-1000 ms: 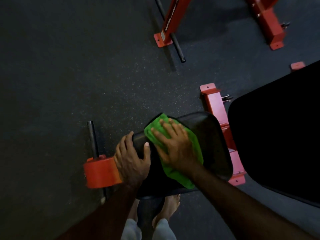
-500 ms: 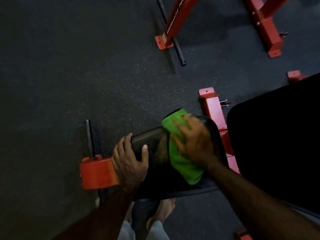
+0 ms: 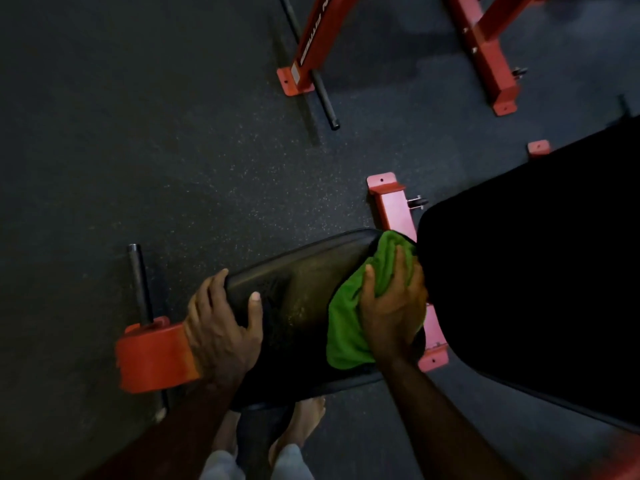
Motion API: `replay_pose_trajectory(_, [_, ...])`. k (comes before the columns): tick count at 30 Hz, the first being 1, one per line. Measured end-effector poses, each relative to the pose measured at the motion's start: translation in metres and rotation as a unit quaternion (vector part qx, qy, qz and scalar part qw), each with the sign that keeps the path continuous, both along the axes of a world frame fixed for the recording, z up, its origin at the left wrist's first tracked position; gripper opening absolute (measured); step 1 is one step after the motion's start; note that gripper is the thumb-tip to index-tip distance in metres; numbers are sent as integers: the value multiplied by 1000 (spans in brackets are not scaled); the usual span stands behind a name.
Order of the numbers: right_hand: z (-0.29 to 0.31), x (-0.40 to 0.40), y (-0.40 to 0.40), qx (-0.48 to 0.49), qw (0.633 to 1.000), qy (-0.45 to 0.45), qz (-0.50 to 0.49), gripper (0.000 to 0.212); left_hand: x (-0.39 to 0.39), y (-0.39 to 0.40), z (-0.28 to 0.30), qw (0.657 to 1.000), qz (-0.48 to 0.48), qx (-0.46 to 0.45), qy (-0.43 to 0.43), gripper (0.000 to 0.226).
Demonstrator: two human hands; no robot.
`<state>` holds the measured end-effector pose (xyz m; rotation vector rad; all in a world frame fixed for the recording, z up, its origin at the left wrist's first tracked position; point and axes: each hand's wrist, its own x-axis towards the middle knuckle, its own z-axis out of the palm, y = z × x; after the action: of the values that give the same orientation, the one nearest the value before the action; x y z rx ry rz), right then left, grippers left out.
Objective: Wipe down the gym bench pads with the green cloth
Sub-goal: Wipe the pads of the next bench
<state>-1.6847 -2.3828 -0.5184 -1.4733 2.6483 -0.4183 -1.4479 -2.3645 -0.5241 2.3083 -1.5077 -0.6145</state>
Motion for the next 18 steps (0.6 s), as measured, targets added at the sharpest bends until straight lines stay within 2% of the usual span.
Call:
replay_pose_trajectory(1, [-3,12,11,11,1000,14,11,61,2,2,0,1000,-2,1,-1,65])
replay_pose_trajectory(5, [0,-1,45,43,969,38,241,61,0,-1,2,1000,2,-3,10,65])
replay_pose_trajectory(6, [0,-14,45,35,968,40,244,60,-1,-2,2,1000,4,-3,14,65])
replay_pose_trajectory(8, [-2,-18,48,14,992,21,122,59,0,-2,2,1000,4,-6,13,65])
replay_pose_trajectory(10, [-1,7,58,-8,1000,2,-13,59,0,0,2,1000,0,-8,9,65])
replay_pose_trajectory(11, [-2,22,65,6,1000,5,-22,60,1,0,2,1000,1,-11,9,65])
replay_pose_trajectory(12, [-2,33,76,27,1000,8,12,62,0,0,2,1000,0,-13,11,65])
replay_pose_trajectory(15, [-5,17,102,74,982,29,171,64,-2,-1,3,1000,6,-17,20,65])
replay_pose_trajectory(16, [-5,8,105,70,983,36,167,64,-2,-1,4,1000,8,-15,21,64])
replay_pose_trajectory(18, [-4,9,107,55,997,7,52,65,-2,-2,4,1000,7,-13,18,64])
